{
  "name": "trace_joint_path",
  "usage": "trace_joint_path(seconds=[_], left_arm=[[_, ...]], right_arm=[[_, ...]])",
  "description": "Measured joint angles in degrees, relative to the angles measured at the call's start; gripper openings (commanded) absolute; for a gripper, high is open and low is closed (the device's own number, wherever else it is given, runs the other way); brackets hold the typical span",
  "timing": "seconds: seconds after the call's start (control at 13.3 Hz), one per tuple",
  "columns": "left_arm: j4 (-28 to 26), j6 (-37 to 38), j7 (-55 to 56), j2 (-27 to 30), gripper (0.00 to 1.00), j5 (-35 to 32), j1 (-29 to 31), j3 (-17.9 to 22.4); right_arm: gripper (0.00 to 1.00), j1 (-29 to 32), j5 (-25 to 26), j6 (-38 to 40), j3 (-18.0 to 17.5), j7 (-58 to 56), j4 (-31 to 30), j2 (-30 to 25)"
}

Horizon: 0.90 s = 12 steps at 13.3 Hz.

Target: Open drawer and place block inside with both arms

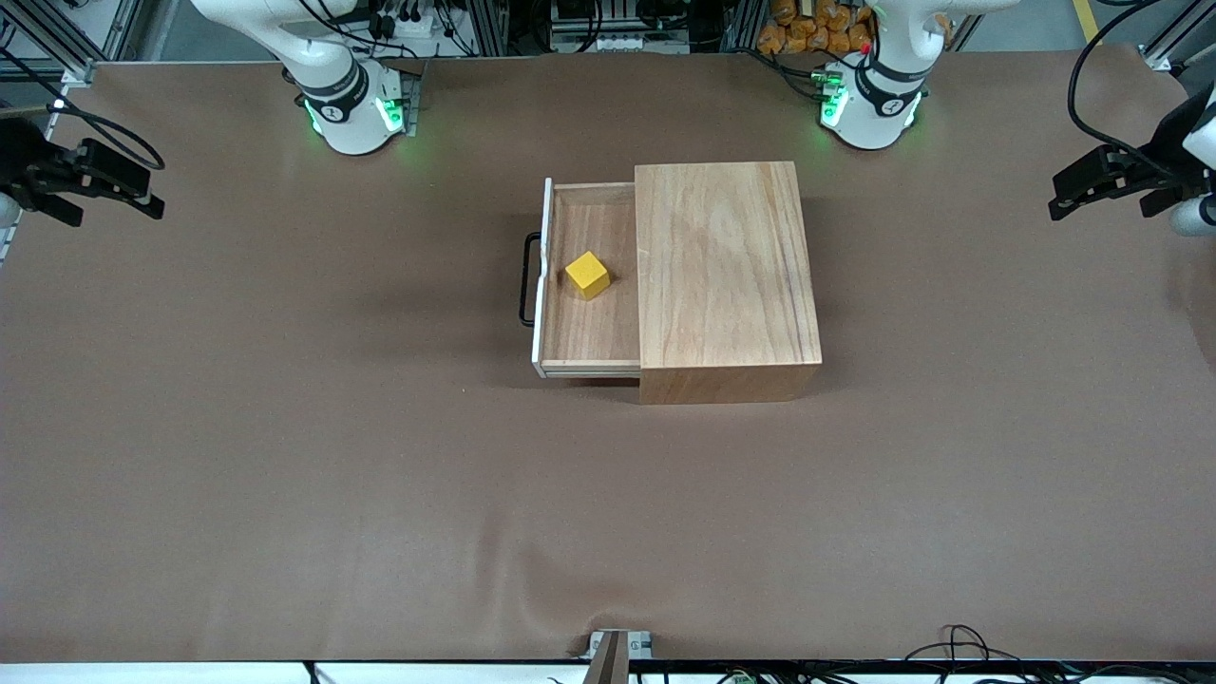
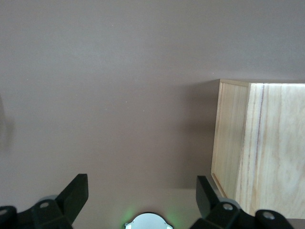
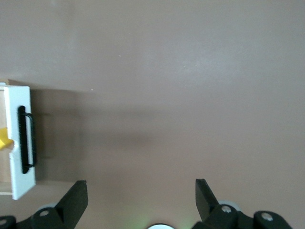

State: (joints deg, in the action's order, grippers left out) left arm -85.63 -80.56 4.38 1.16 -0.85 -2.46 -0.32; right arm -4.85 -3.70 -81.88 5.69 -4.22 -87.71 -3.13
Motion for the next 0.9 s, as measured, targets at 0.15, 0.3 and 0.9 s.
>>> trace_joint_path(seconds=[0.15, 0.3, 0.9], left_arm=[[0.0, -0.04, 0.01, 0.02, 1.0, 0.0, 0.0, 0.83], [0.0, -0.04, 0.01, 0.04, 1.0, 0.0, 0.0, 1.3], [-0.13, -0.08, -2.03, -0.07, 1.0, 0.0, -0.23, 1.3]], right_arm=[[1.0, 0.62, 0.65, -0.01, -0.02, -1.01, -0.18, 0.04], [1.0, 2.38, 0.89, -0.59, -0.03, -2.15, -0.88, 0.11], [1.0, 4.29, 1.05, -5.21, -1.64, 1.41, -4.06, 0.25]])
